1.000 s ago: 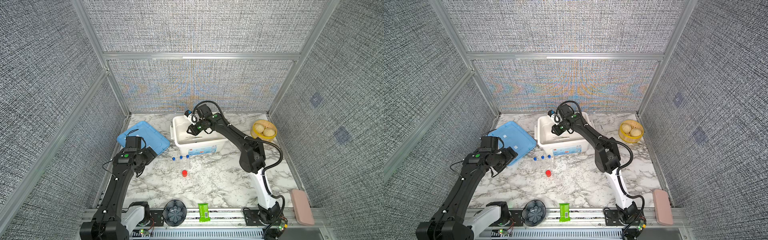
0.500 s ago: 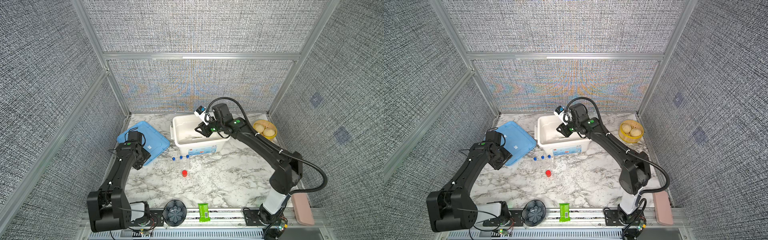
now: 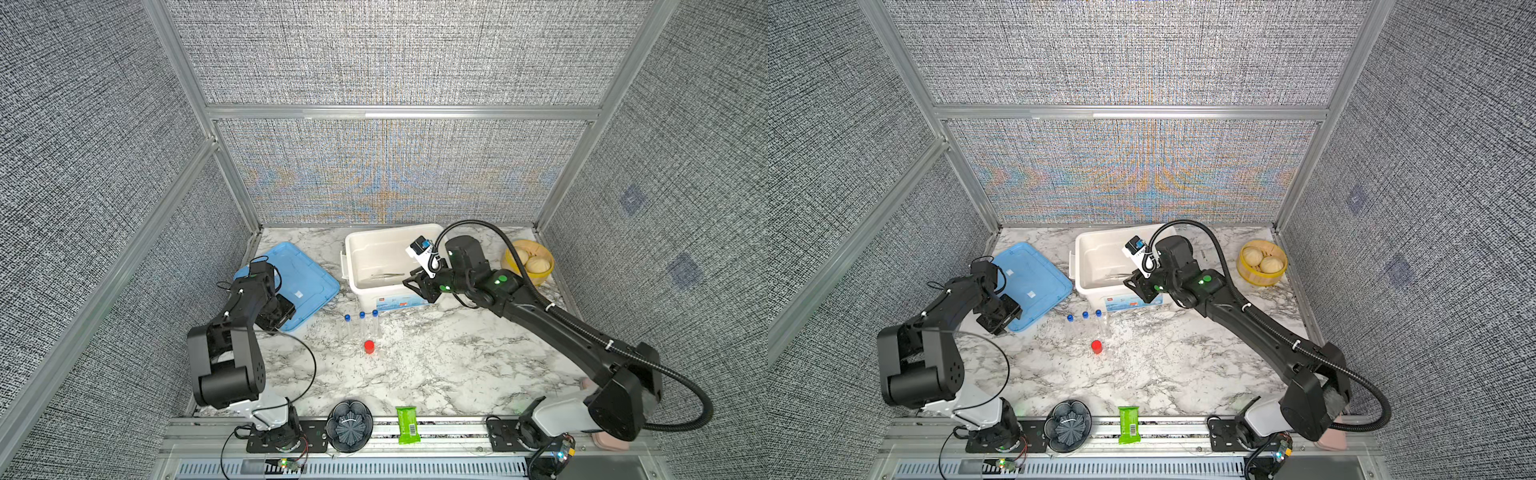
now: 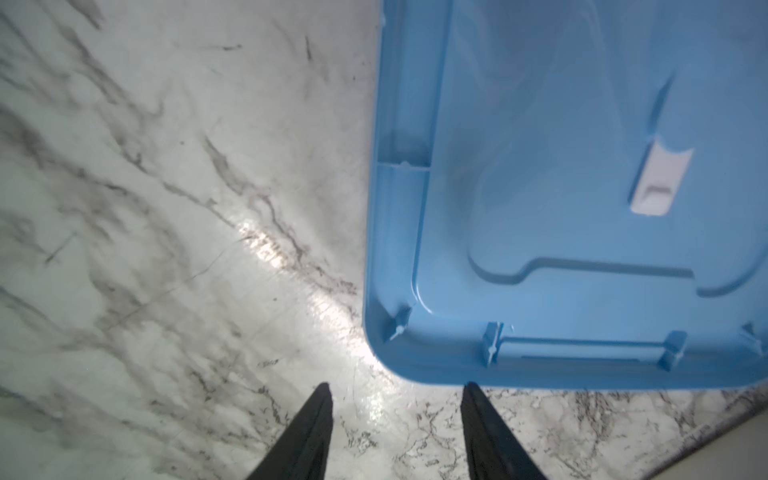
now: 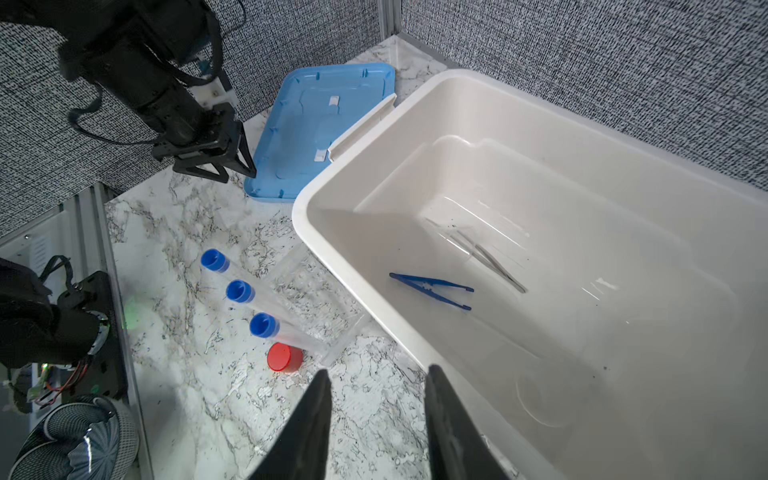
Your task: Organize the chemistry lab equipment
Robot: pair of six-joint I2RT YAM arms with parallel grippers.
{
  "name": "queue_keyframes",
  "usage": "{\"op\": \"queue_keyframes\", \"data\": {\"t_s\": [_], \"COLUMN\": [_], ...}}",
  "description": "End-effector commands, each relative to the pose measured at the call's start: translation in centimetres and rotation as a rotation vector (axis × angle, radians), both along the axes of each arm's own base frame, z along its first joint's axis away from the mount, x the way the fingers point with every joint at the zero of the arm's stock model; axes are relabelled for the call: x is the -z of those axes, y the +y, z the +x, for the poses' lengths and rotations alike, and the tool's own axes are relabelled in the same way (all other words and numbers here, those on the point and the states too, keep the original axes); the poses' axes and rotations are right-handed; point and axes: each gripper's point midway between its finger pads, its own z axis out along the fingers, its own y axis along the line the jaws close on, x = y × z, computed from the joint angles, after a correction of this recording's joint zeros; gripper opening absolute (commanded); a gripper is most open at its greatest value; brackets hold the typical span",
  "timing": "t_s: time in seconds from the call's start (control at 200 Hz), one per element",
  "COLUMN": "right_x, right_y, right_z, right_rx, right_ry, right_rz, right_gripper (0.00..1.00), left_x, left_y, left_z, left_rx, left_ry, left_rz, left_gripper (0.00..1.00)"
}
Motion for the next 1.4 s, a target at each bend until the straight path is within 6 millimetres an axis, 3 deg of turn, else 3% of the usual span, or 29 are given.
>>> {"op": "queue_keyframes", "data": {"t_s": [0.0,0.045,0.17,0.37,0.51,0.585,0.805,1.02,1.175,1.396], "right_x": [-0.9,-0.9,-1.1,-0.8,-0.4,-0.3,0.3,-0.4,-0.4,-1.1], "right_y": [-0.2,-0.5,-0.9,-0.6,-0.2,-0.2,-0.2,0.8,3.0,8.8], "right_z": [0.0,-0.1,-0.5,-0.4,-0.3,-0.4,-0.4,-1.1,-2.4,-6.7], "right_rx": [0.018,0.022,0.021,0.010,0.001,-0.003,0.001,-0.045,-0.145,-0.412], "right_ry": [-0.041,-0.051,-0.065,-0.064,-0.046,-0.041,-0.030,-0.082,-0.172,-0.434], "right_rz": [0.039,0.037,0.025,0.025,0.029,0.029,0.025,0.021,-0.019,-0.086], "right_gripper": [0.36,0.36,0.36,0.36,0.36,0.36,0.36,0.36,0.36,0.41], "left_x": [1.6,2.3,4.0,4.5,4.7,4.6,2.4,-1.9,-4.4,-6.1], "left_y": [-0.2,-0.6,-0.6,-0.2,-0.1,-0.5,-0.6,-0.5,-1.2,-2.6], "left_z": [0.8,0.7,-0.5,-2.1,-2.3,-2.4,-2.1,-1.7,-1.8,-2.5], "left_rx": [0.037,0.043,0.018,-0.011,-0.016,-0.013,-0.018,-0.040,-0.065,-0.070], "left_ry": [0.018,0.040,0.094,0.133,0.138,0.148,0.105,0.041,-0.022,-0.057], "left_rz": [-0.043,-0.073,-0.079,-0.059,-0.060,-0.081,-0.080,-0.067,-0.097,-0.168], "left_gripper": [0.44,0.39,0.39,0.36,0.06,0.01,0.00,0.00,0.00,0.00]}}
